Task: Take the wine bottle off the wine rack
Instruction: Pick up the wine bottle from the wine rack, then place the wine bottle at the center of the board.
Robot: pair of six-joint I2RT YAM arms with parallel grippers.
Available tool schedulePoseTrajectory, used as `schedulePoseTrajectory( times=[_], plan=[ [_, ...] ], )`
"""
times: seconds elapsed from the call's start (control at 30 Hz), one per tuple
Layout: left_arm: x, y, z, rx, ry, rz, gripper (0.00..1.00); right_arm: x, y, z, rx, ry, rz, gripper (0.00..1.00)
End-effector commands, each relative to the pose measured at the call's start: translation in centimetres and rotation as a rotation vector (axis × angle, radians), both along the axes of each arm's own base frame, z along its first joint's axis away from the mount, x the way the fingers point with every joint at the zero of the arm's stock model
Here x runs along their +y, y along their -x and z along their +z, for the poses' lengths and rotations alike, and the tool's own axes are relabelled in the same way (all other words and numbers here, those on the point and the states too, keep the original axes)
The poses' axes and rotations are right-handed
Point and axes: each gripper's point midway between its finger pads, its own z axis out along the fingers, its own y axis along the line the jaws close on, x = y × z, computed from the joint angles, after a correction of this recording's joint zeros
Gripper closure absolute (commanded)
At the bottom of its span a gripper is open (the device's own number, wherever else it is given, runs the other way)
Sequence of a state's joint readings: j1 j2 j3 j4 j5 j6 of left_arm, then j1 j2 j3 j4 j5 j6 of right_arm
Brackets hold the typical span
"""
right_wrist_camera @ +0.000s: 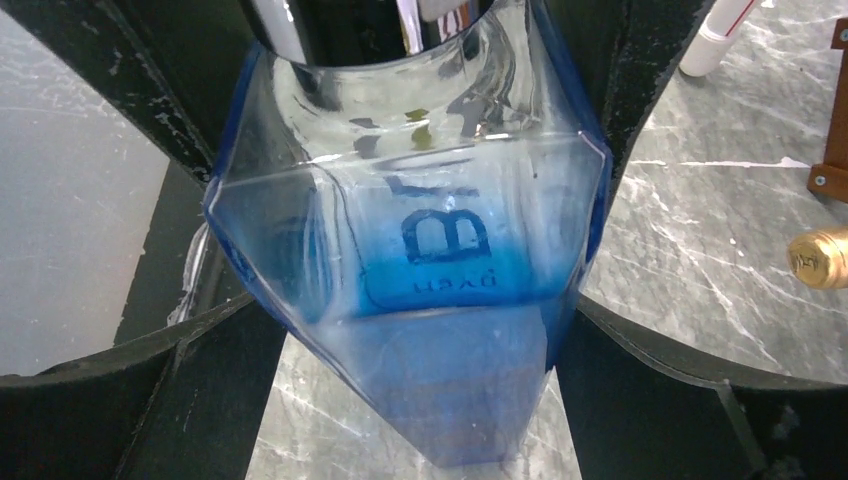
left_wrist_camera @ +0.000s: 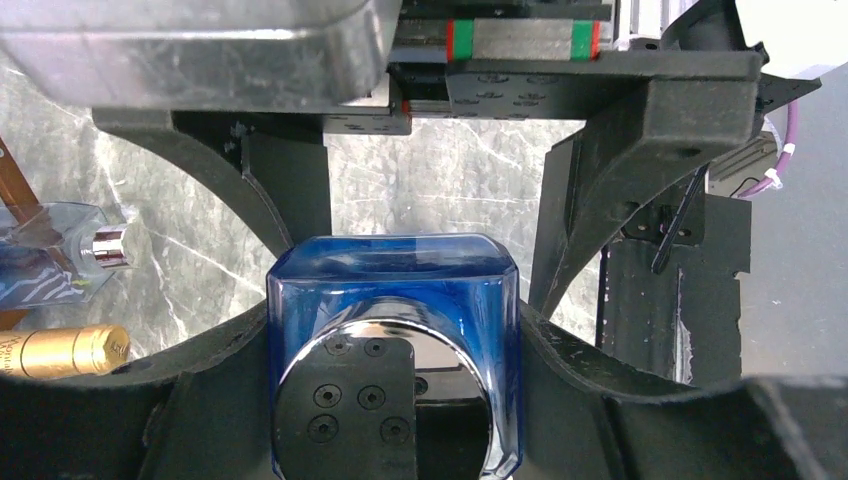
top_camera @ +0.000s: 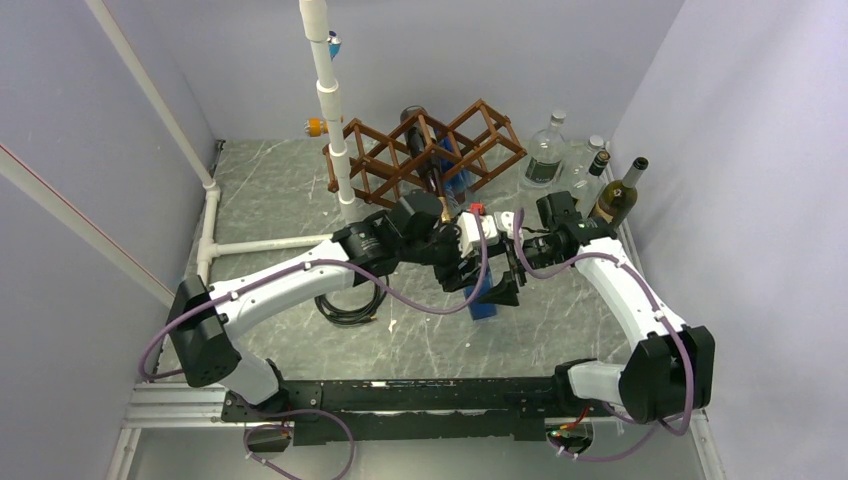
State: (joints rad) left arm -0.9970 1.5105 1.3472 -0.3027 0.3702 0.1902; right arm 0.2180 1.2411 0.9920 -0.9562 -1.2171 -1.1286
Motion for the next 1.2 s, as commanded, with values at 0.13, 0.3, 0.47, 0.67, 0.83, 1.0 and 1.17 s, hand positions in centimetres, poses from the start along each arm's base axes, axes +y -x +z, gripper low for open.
schedulePoseTrajectory(
  times=[0.13, 0.3, 0.47, 0.67, 0.83, 1.0, 1.17],
  plan=[
    [-2.2, -0.1, 7.7, -0.107, 0.192, -0.071, 1.0, 0.8, 0.7, 0.2, 0.0, -0.086, 0.052, 0.06],
    [-2.2, -0.2, 7.6, -0.108, 0.194, -0.068, 1.0, 0.8, 0.6, -0.4, -0.003, -0.084, 0.053, 0.12],
    [-2.1, -0.3, 7.7, -0.101, 0.205, -0.052, 1.0, 0.8, 0.3, -0.9, -0.012, -0.075, 0.054, 0.43],
    [-1.5, -0.6, 8.2, -0.092, 0.233, 0.002, 0.59, 0.7, 0.3, -1.4, -0.013, -0.06, 0.058, 0.89],
    [-0.2, -0.1, 9.4, -0.108, 0.294, 0.029, 0.05, 0.5, 0.5, -1.7, -0.024, -0.048, 0.075, 1.0],
    [1.3, 0.6, 10.3, -0.129, 0.337, 0.026, 0.01, 0.3, 0.8, -1.5, -0.03, -0.053, 0.087, 1.0],
    [3.7, 0.1, 10.4, -0.151, 0.322, 0.086, 0.01, -0.2, 0.5, -1.2, -0.024, -0.057, 0.07, 1.0]
  ],
)
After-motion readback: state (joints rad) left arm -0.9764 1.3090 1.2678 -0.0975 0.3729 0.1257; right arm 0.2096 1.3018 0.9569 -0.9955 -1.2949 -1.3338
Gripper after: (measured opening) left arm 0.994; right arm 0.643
